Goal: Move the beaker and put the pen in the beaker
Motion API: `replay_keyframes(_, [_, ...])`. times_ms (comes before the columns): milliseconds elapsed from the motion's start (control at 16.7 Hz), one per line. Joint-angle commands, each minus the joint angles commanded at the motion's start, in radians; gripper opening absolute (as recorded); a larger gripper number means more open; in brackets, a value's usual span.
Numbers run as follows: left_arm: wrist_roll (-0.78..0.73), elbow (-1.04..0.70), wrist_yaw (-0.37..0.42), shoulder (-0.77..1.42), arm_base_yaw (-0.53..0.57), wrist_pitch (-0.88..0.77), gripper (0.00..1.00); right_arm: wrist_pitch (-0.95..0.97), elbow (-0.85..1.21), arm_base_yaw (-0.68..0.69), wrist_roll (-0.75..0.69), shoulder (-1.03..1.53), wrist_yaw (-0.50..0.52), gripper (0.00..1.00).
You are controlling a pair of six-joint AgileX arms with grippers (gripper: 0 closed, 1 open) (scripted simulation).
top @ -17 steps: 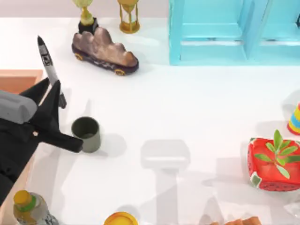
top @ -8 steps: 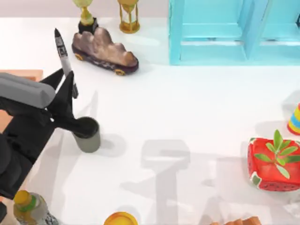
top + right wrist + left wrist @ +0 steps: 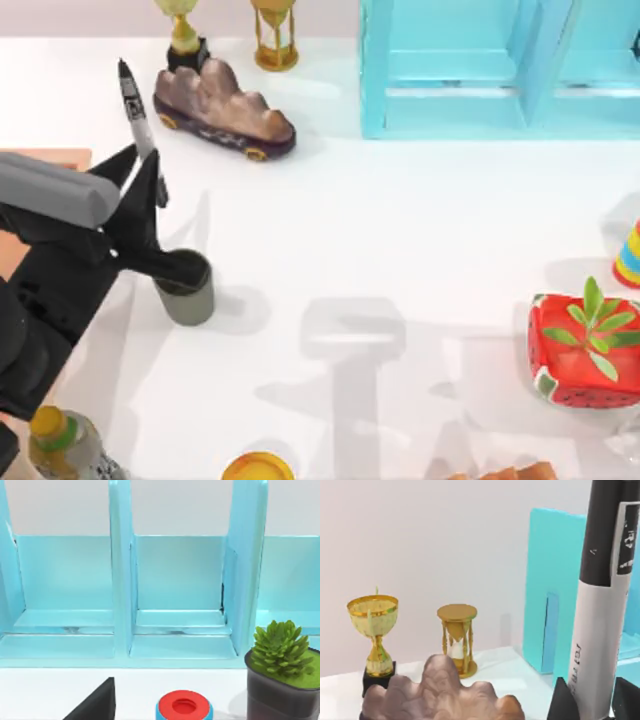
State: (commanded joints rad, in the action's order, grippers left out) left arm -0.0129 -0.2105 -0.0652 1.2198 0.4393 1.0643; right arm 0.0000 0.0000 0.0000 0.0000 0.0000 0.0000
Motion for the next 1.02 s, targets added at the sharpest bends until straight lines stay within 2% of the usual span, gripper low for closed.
replay_keyframes(660, [0.0,0.0,0.0,0.0,0.0,0.0,0.98,0.0,0.0,0.0,0.0,0.0,0.0,1.0])
replay_keyframes(1020, [0.0,0.0,0.0,0.0,0.0,0.0,1.0,0.0,0.0,0.0,0.0,0.0,0.0,1.0])
